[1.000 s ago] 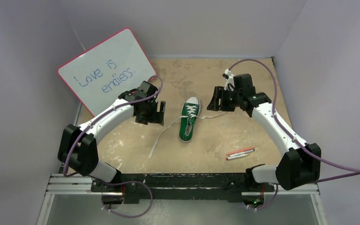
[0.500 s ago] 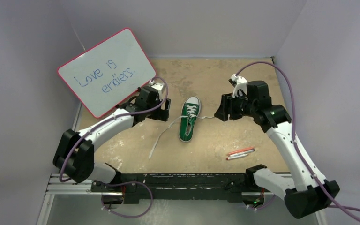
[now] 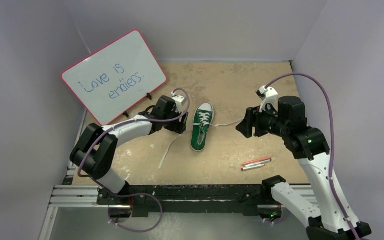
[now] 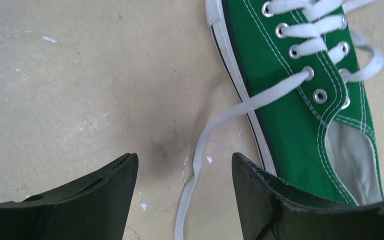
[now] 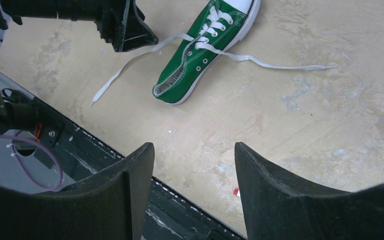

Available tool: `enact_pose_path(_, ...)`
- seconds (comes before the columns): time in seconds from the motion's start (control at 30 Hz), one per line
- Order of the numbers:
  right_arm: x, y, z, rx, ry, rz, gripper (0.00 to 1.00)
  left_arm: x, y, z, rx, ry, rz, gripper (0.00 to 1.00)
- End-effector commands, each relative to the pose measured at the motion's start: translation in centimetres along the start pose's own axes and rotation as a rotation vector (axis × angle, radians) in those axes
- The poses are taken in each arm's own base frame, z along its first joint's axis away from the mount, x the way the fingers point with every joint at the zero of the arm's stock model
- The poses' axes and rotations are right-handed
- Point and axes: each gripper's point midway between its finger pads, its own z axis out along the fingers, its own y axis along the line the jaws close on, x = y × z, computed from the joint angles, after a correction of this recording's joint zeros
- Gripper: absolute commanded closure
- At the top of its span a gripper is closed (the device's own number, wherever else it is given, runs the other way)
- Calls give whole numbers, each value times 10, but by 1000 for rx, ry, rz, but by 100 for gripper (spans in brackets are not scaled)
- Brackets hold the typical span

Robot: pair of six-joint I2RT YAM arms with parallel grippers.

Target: Tie the shoes

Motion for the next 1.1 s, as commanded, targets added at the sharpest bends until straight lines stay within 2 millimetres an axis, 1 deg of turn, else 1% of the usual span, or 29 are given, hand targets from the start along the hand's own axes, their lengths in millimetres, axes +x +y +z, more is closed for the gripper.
enact_pose_path(0.0, -15, -3, -16, 60, -42, 8, 38, -7, -15, -2, 89, -16, 82, 32)
enact_pose_path(0.07, -16, -5, -18, 76, -60, 24, 38, 0, -18, 4, 112, 5, 87, 33)
enact_pose_path(0.13, -15, -4, -17, 75, -73, 52, 38, 3, -11, 11, 79, 21, 101, 33)
enact_pose_path(0.17, -19, -6, -19, 89, -95, 49, 38, 2, -8, 14, 60, 15, 109, 33)
enact_pose_path(0.2, -27, -10, -21, 111, -136, 41, 38, -2, -4, 16, 40, 2, 114, 34)
enact_pose_path(0.27, -46, -7, -29, 111, -223, 20, 38, -7, -3, 18, 36, -19, 124, 34)
enact_pose_path(0.33, -69, -12, -37, 150, -323, -13, 37, -7, -10, 22, 77, -15, 128, 34)
enact_pose_path(0.4, -84, -22, -38, 204, -382, -38, 37, -2, -19, 28, 128, 3, 124, 36)
enact_pose_path(0.43, -89, -27, -36, 231, -395, -47, 36, 1, -20, 30, 133, 18, 125, 39)
enact_pose_path(0.5, -95, -40, -31, 294, -394, -47, 36, 6, -20, 35, 126, 44, 128, 48)
enact_pose_path(0.53, -97, -45, -27, 319, -383, -46, 36, 6, -20, 36, 130, 46, 128, 51)
enact_pose_path(0.57, -98, -47, -22, 324, -365, -56, 36, 5, -22, 36, 140, 41, 129, 51)
enact_pose_path(0.63, -96, -45, -6, 290, -305, -83, 36, 4, -25, 38, 158, 40, 141, 51)
enact_pose_path(0.7, -90, -41, 11, 242, -237, -84, 36, 9, -23, 44, 159, 60, 148, 51)
enact_pose_path(0.77, -81, -47, 29, 248, -182, -38, 35, 13, -24, 52, 164, 75, 132, 53)
enact_pose_path(0.9, -42, -59, 77, 230, 23, 43, 33, 15, -28, 54, 180, 63, 83, 58)
enact_pose_path(0.97, -24, -66, 96, 239, 111, 74, 34, 11, -28, 53, 175, 38, 63, 65)
enact_pose_path(1.07, 3, -75, 124, 202, 231, 118, 34, 12, -29, 52, 178, 39, 35, 81)
